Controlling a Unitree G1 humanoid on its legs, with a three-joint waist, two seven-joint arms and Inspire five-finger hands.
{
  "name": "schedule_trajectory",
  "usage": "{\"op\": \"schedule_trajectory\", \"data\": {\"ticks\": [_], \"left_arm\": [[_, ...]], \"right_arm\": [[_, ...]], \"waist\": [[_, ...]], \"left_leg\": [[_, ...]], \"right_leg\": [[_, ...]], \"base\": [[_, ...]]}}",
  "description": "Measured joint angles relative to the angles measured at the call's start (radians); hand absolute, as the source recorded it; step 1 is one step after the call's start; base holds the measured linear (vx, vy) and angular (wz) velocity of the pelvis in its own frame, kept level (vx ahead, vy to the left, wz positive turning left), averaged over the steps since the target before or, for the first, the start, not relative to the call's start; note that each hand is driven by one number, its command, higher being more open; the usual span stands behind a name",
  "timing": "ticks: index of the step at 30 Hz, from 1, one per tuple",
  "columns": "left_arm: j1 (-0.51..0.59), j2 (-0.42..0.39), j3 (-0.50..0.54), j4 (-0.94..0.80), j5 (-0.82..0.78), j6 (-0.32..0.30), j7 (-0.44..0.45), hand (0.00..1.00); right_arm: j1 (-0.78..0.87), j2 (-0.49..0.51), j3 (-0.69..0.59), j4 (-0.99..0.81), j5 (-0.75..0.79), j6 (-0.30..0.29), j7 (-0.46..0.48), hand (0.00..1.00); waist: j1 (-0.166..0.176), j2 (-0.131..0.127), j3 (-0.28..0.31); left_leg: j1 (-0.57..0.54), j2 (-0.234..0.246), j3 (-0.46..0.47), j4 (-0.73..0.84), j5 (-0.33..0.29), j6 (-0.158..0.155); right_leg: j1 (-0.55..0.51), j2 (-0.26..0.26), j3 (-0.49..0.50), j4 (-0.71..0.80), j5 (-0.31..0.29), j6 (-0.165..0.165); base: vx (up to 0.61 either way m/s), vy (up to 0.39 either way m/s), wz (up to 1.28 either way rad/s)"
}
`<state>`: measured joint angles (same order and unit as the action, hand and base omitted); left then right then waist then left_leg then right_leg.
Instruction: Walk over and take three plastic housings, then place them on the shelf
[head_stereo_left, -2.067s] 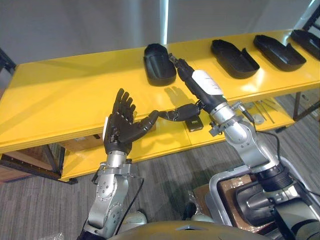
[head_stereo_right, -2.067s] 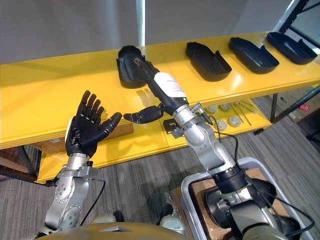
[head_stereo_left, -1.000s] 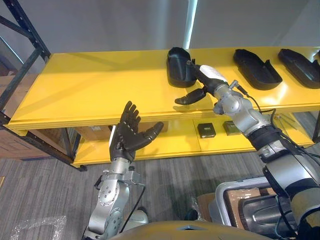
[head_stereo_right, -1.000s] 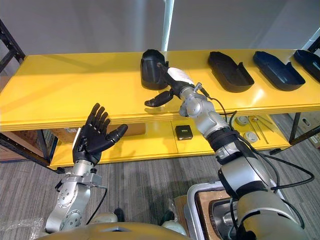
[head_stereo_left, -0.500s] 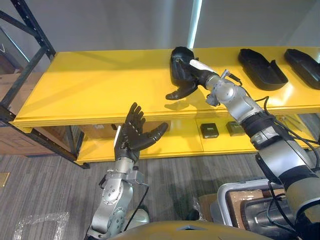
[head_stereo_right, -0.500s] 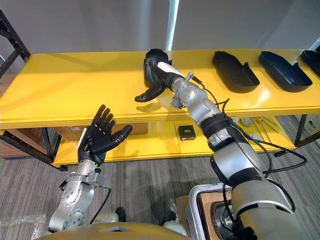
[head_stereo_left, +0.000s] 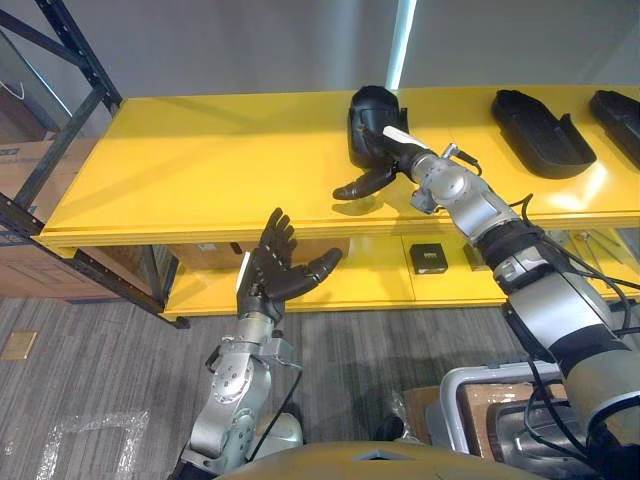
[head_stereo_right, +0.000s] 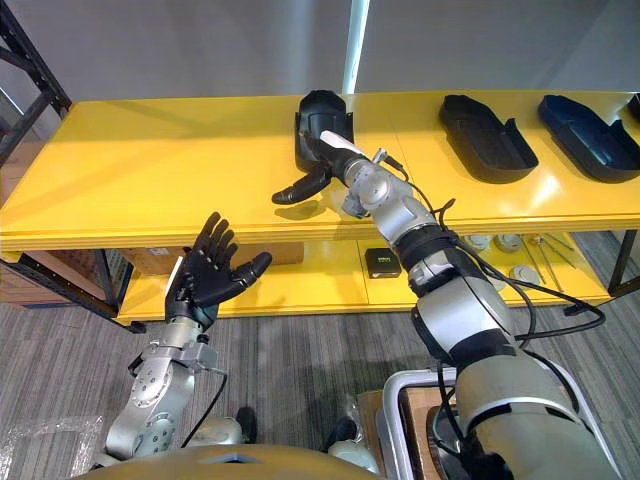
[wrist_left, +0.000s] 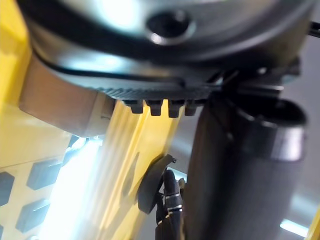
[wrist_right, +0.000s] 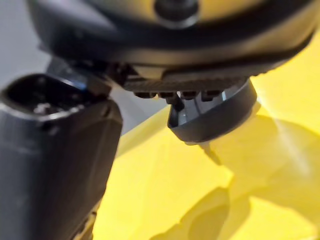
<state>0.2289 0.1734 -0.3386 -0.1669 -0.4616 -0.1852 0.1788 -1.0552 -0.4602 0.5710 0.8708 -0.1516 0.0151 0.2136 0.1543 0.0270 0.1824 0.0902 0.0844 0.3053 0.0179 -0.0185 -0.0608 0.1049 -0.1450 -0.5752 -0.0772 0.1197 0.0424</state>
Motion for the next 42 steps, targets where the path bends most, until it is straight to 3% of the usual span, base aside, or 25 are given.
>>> {"op": "schedule_trajectory", "data": {"ticks": [11,27,42], "left_arm": [[-0.004,0.006,-0.007,0.003,0.000,0.014,0.014,1.00],[-0.008,0.012,-0.008,0.007,0.000,0.015,0.016,1.00],[-0.042,0.023,-0.008,0.007,0.000,0.035,0.014,1.00]], "right_arm": [[-0.082,0.006,0.021,0.066,-0.007,-0.002,0.020,1.00],[-0.137,-0.006,0.083,0.099,-0.010,0.020,0.175,1.00],[-0.139,-0.007,0.129,0.098,-0.010,0.012,0.235,1.00]], "waist": [[0.010,0.004,0.046],[0.007,0.003,0.047],[0.003,-0.018,0.045]], "left_leg": [[-0.019,0.015,-0.002,0.028,-0.005,-0.006],[-0.027,0.019,0.001,0.037,-0.005,-0.006],[-0.012,0.024,0.023,0.032,-0.004,-0.008]], "right_leg": [[-0.005,0.010,-0.001,0.000,-0.005,-0.007],[-0.014,0.010,0.003,0.011,-0.007,-0.010],[-0.015,0.012,0.020,0.022,-0.010,-0.015]], "base": [[0.02,0.018,0.00],[0.02,0.031,-0.01],[0.01,0.032,-0.04]]}}
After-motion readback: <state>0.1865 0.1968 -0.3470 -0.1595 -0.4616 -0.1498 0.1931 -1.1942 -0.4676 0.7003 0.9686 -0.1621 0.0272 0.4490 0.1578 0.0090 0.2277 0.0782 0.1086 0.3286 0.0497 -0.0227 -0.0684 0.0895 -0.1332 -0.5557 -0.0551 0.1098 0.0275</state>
